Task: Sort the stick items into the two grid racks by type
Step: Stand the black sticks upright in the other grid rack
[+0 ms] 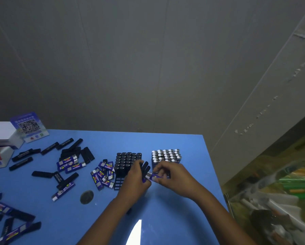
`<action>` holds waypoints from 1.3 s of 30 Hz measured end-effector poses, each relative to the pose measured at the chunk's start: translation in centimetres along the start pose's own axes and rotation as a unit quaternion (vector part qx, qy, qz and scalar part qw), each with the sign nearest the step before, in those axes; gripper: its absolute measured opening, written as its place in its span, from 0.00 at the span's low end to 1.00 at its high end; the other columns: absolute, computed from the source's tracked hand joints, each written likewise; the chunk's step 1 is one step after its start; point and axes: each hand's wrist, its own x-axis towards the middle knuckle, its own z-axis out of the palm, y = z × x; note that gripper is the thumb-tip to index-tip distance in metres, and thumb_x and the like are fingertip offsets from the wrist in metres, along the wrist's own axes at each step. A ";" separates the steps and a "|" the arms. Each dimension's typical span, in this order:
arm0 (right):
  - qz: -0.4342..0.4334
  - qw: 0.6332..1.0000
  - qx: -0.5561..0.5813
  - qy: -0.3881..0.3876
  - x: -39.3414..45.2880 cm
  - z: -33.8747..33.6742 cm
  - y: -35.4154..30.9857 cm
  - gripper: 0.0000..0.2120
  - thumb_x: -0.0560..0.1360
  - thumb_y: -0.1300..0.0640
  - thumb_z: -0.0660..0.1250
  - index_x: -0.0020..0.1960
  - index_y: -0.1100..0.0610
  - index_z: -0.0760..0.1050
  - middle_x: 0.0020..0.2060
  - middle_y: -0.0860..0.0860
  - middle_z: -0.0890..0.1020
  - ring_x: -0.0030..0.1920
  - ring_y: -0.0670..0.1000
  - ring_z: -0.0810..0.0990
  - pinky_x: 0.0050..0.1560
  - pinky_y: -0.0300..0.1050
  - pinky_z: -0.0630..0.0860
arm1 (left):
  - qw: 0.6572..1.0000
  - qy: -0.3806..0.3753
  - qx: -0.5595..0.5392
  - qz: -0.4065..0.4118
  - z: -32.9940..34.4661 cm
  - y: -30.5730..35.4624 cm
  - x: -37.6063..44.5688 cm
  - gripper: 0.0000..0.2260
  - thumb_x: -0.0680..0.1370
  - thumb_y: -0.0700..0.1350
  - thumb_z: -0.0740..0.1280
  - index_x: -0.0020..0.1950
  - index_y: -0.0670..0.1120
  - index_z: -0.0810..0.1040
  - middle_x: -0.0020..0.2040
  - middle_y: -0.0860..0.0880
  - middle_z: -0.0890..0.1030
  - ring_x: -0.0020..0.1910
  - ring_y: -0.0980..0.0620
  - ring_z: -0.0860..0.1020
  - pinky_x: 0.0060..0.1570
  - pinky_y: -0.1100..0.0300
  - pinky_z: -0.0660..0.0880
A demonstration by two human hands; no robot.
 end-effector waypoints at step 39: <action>-0.062 0.983 -0.157 0.074 4.7 -6.5 12.6 0.09 0.74 0.60 0.72 0.46 0.49 0.76 0.43 0.42 0.76 0.44 0.43 0.77 0.47 0.44 0.77 | 0.993 0.086 -0.034 -0.074 6.1 3.0 0.5 0.26 0.74 0.37 0.68 0.66 0.54 0.64 0.49 0.54 0.73 0.41 0.57 0.75 0.37 0.70 0.68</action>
